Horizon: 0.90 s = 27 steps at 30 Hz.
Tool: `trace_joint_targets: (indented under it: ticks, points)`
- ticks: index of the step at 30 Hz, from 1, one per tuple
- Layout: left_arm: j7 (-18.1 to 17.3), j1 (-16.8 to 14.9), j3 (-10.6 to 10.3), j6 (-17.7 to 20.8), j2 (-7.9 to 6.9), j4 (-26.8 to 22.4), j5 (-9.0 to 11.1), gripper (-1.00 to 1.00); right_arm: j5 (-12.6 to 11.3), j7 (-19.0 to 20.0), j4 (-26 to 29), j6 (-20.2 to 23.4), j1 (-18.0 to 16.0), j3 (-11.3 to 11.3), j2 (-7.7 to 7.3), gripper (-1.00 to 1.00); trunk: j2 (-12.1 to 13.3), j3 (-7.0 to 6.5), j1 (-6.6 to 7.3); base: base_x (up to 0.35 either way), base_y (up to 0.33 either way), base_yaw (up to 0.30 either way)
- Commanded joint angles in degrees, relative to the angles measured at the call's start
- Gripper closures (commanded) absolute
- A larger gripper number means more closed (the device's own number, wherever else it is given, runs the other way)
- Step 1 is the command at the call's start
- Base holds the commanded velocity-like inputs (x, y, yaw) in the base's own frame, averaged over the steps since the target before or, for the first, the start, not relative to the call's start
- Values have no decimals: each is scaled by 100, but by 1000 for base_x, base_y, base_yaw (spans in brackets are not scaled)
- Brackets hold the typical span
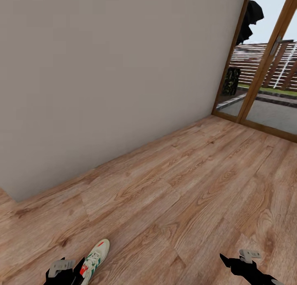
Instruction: Pick up the two gym shoes and the two sandals from the corridor floor and place them onto the hallstand (shoe rack) in the corridor, making sure they are on the rack and not on the floor. Arrange them so the two gym shoes are next to each other and the two sandals are next to each other.
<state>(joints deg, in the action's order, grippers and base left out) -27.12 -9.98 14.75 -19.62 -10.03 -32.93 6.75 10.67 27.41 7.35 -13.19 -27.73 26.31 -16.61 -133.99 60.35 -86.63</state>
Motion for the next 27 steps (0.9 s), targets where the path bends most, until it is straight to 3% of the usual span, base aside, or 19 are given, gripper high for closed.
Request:
trace_joint_targets:
  ticks: [1,17,27]
  points:
    - [-57,-4,15,11,1,6,54,-100,58,19,-5,-24,-4,49,0,-100,-2,5,1,5,0,0]
    - [-57,-4,16,11,1,6,63,-100,58,19,-5,-23,-4,49,0,-100,-2,5,1,1,0,-7]
    - [-57,-4,19,11,1,6,61,-100,58,19,-5,-25,-4,49,0,-100,-2,5,1,0,0,-224]
